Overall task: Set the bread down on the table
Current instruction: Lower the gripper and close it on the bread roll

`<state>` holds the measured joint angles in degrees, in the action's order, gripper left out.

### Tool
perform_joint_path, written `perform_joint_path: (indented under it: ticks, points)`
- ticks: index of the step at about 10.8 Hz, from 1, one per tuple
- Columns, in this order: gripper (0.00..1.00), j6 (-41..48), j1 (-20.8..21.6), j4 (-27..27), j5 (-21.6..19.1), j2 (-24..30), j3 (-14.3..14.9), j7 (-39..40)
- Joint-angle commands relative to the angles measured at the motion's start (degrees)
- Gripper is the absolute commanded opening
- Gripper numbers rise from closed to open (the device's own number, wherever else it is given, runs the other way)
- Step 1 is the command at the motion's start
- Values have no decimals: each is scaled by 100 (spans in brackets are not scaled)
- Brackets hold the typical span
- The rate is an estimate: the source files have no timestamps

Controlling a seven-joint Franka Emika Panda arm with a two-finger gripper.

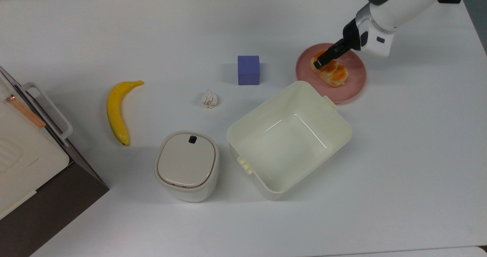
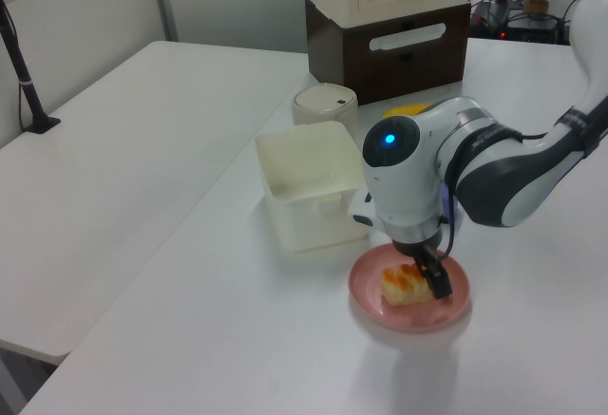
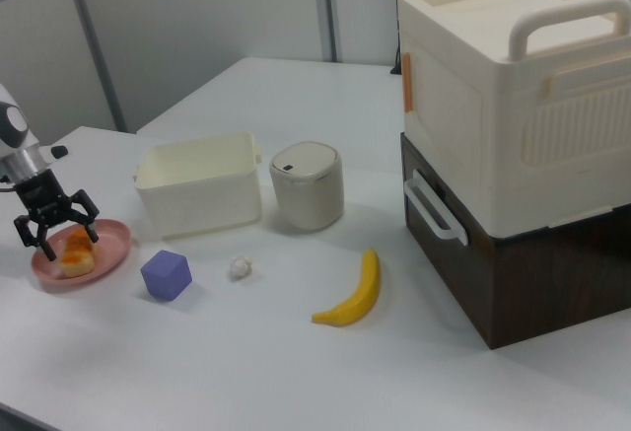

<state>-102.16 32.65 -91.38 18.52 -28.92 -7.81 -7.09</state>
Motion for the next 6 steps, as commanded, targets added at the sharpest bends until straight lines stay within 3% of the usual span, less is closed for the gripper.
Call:
perform_joint_path:
  ticks: [1, 2, 3, 4, 6]
  points:
    - [66, -234, -100, 103, 64, -184, 8, 155]
    - [48, -234, -83, 77, 55, -175, 8, 199]
    - [12, -234, -74, 51, 55, -184, -1, 199]
    - [0, -234, -48, 25, 46, -184, -18, 138]
    - [0, -234, -56, 51, 11, -158, -19, -28]
